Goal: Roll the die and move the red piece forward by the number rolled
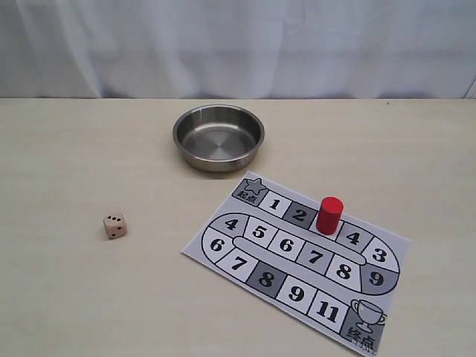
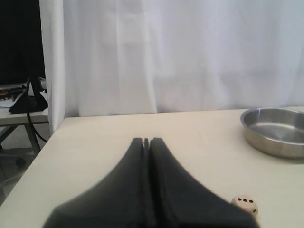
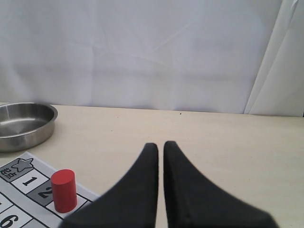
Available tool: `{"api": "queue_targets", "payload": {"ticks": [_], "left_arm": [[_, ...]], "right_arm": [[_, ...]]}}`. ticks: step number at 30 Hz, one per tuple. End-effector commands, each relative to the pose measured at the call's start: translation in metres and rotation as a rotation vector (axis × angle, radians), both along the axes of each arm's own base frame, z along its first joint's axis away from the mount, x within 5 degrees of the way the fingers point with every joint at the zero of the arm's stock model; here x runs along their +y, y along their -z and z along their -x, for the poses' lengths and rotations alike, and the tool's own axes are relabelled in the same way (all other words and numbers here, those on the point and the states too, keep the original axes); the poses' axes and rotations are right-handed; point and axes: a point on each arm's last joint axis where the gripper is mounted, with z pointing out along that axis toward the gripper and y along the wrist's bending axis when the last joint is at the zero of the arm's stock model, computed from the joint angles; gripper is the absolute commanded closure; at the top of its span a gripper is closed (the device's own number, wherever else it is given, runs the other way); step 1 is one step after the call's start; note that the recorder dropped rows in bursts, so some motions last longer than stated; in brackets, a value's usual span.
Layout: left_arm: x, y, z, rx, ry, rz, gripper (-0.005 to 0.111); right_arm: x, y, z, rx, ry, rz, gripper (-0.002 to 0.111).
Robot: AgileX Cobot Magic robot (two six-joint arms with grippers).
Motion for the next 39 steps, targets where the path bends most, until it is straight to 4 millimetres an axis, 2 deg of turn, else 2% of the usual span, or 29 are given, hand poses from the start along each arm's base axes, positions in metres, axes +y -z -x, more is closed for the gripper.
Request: {"api": "queue_targets", "payload": {"ticks": [1, 10, 39], "left_arm": [[-0.0001, 0.0059, -0.0005, 0.014, 0.0, 0.006, 0.107], [-0.0001, 0.0133, 0.0003, 0.096, -0.003, 0.033, 0.107], [-0.0001, 0.0126, 0.0002, 0.088, -0.002, 0.037, 0.107]], "right_arm": [[-0.0002, -0.0004, 0.0002, -0.008, 0.003, 0.002, 0.104], [-0.0002, -0.0004, 0.0002, -0.008, 0.003, 0.002, 0.104], [-0.0002, -0.0004, 0.0002, -0.008, 0.003, 0.002, 0.104]]}}
